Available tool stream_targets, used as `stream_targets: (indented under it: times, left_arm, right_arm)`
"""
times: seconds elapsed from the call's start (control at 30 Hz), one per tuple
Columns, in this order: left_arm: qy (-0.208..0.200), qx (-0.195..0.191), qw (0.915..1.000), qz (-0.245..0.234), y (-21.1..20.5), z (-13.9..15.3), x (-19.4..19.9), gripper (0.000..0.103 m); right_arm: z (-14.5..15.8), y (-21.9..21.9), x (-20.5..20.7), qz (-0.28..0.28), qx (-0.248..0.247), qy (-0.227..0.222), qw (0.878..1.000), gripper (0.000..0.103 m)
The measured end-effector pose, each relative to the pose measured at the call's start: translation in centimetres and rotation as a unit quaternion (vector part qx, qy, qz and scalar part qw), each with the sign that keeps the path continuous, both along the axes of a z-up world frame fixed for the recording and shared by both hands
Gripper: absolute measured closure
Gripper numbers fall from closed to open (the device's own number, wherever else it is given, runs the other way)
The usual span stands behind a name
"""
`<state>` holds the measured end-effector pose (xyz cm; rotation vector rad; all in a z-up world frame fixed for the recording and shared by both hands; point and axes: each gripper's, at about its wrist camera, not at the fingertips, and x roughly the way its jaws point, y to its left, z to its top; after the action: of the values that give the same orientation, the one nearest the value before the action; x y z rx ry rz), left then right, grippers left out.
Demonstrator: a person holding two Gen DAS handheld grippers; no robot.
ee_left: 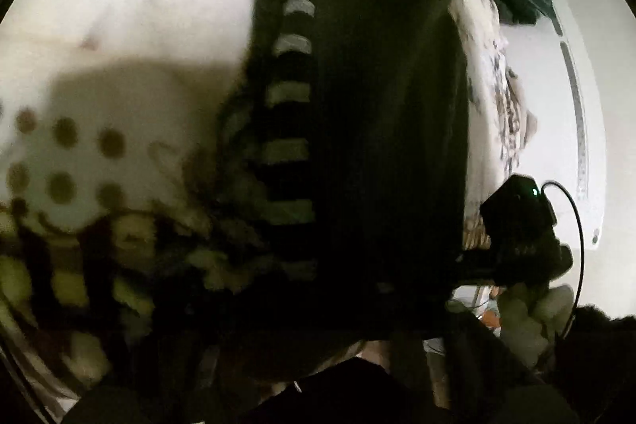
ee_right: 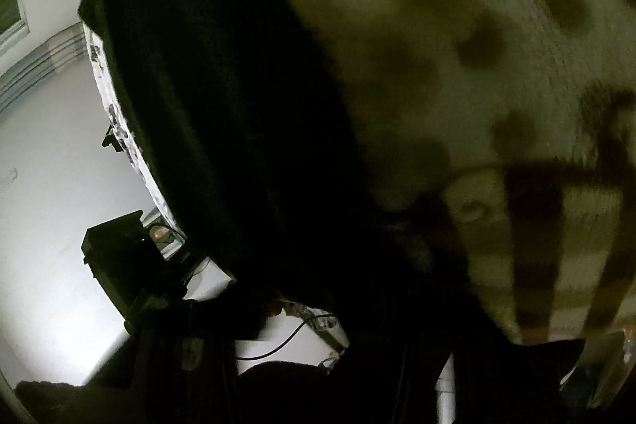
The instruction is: Fold small clothes
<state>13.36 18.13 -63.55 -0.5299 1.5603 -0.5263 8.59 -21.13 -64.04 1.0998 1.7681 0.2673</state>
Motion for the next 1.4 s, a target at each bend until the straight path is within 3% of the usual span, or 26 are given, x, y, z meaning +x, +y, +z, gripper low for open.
stream_targets:
  times: [0.13, 0.33, 0.5, 0.67, 0.83, 1.0, 1.07, 1.1, 1.13, 1.17, 1.2, 1.23, 1.27, 1.3, 1.4]
  left_arm:
    - [-0.021, -0.002, 0.9996, 0.018, 0.8, 2.7, 0.1, 0.094]
    - [-0.084, -0.039, 0.9943, 0.052, 1.4, 10.2, 3.0, 0.094]
    - [-0.15, -0.067, 0.9842, 0.066, 0.5, 14.9, 9.9, 0.093]
    - [-0.221, -0.059, 0.9714, 0.062, -3.1, 16.4, 20.0, 0.093]
    - [-0.242, -0.034, 0.9672, 0.068, -5.6, 13.6, 30.2, 0.092]
    - [-0.191, -0.014, 0.977, 0.094, -6.6, 9.4, 37.9, 0.09]
    - [-0.183, 0.002, 0.979, 0.09, -7.0, 8.1, 39.8, 0.086]
    - [-0.177, 0.014, 0.9804, 0.086, -7.3, 7.7, 40.3, 0.075]
    - [-0.171, 0.023, 0.9816, 0.082, -7.6, 7.2, 40.8, 0.053]
    - [-0.162, 0.038, 0.9827, 0.081, -7.9, 6.4, 41.4, 0.04]
    - [-0.157, 0.044, 0.9834, 0.08, -8.1, 6.0, 41.8, 0.024]
    - [-0.154, 0.048, 0.9838, 0.079, -8.2, 5.6, 42.1, 0.022]
    - [-0.149, 0.059, 0.9838, 0.08, -8.4, 5.3, 42.4, 0.022]
    - [-0.146, 0.062, 0.9841, 0.079, -8.5, 5.2, 42.7, 0.022]
    - [-0.156, 0.059, 0.9809, 0.1, -7.8, 6.5, 42.3, 0.022]
  right_arm:
    - [2.7, 0.4, 0.1, -0.02, 0.013, -0.023, 0.999, 0.091]
    - [9.6, 0.2, 3.2, -0.042, 0.032, -0.08, 0.995, 0.091]
    - [16.4, -0.6, 10.7, -0.072, 0.022, -0.157, 0.985, 0.091]
    - [20.1, -2.3, 20.7, -0.075, -0.016, -0.238, 0.968, 0.091]
    - [19.7, -5.1, 31.3, -0.062, -0.066, -0.265, 0.96, 0.091]
    - [15.4, -6.6, 42.2, -0.087, -0.065, -0.234, 0.966, 0.087]
    - [14.1, -7.1, 44.5, -0.103, -0.057, -0.226, 0.967, 0.087]
    - [13.5, -7.3, 45.5, -0.103, -0.057, -0.22, 0.968, 0.087]
    - [13.0, -7.3, 46.3, -0.096, -0.063, -0.215, 0.97, 0.087]
    - [12.6, -7.2, 46.8, -0.088, -0.067, -0.212, 0.971, 0.085]
    - [12.1, -7.0, 47.3, -0.077, -0.069, -0.208, 0.973, 0.079]
    - [11.6, -6.7, 47.7, -0.063, -0.068, -0.206, 0.974, 0.073]
    - [11.4, -6.7, 47.9, -0.055, -0.075, -0.208, 0.974, 0.05]
    - [11.3, -6.8, 48.0, -0.054, -0.081, -0.209, 0.973, 0.034]
    - [11.4, -7.2, 48.5, -0.051, -0.083, -0.209, 0.973, 0.033]
